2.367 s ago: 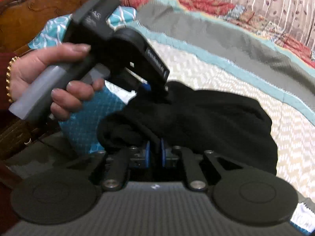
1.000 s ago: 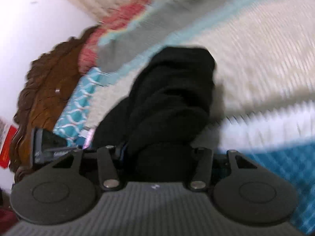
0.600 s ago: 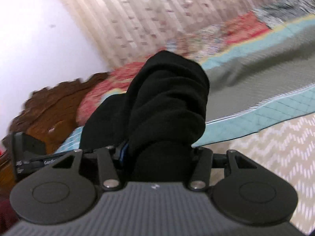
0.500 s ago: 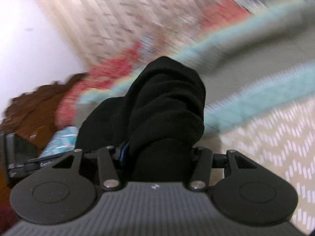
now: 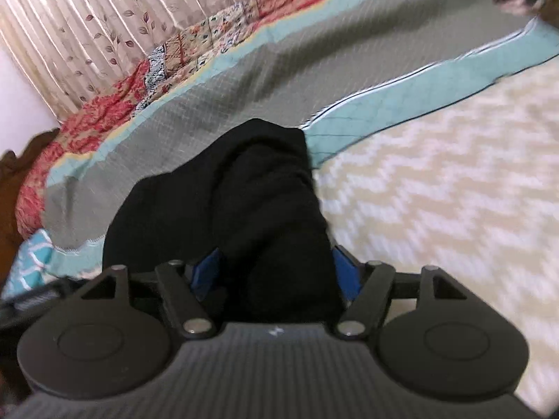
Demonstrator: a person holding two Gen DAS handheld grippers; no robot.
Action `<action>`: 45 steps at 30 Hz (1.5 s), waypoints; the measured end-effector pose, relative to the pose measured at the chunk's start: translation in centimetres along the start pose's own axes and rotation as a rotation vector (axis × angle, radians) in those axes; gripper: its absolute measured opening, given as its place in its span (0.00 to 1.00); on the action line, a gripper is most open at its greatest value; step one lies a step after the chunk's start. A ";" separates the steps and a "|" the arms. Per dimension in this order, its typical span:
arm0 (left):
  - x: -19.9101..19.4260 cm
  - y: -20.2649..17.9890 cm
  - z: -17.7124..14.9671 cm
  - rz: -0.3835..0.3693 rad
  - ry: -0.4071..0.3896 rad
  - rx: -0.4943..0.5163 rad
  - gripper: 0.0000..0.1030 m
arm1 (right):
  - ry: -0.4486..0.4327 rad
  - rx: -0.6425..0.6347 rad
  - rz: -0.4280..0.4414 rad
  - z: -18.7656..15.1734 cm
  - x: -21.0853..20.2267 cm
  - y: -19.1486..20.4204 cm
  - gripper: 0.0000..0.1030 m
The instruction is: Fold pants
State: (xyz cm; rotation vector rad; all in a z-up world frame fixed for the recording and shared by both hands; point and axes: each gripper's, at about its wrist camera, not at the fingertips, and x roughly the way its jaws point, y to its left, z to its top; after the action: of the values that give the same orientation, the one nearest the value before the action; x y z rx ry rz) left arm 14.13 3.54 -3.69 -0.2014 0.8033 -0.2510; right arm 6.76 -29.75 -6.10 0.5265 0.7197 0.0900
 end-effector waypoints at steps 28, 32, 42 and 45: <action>-18.3 -6.2 -15.3 0.199 -0.012 0.237 1.00 | 0.128 -0.112 -0.041 -15.4 -13.9 2.9 0.85; -19.1 -6.5 -16.0 0.240 -0.031 0.250 1.00 | 0.120 -0.107 -0.036 -16.0 -14.9 3.2 0.85; -20.7 -6.7 -17.0 0.282 -0.067 0.259 1.00 | 0.115 -0.083 -0.025 -17.1 -16.4 3.3 0.85; -20.6 -6.8 -17.1 0.291 -0.058 0.260 1.00 | 0.103 -0.078 -0.028 -17.1 -16.7 3.3 0.85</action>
State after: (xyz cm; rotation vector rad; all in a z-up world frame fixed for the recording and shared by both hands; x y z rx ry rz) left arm -13.10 1.80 0.63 0.1524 0.7242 -0.0728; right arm -16.59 -23.80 -5.14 0.4392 0.8203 0.1197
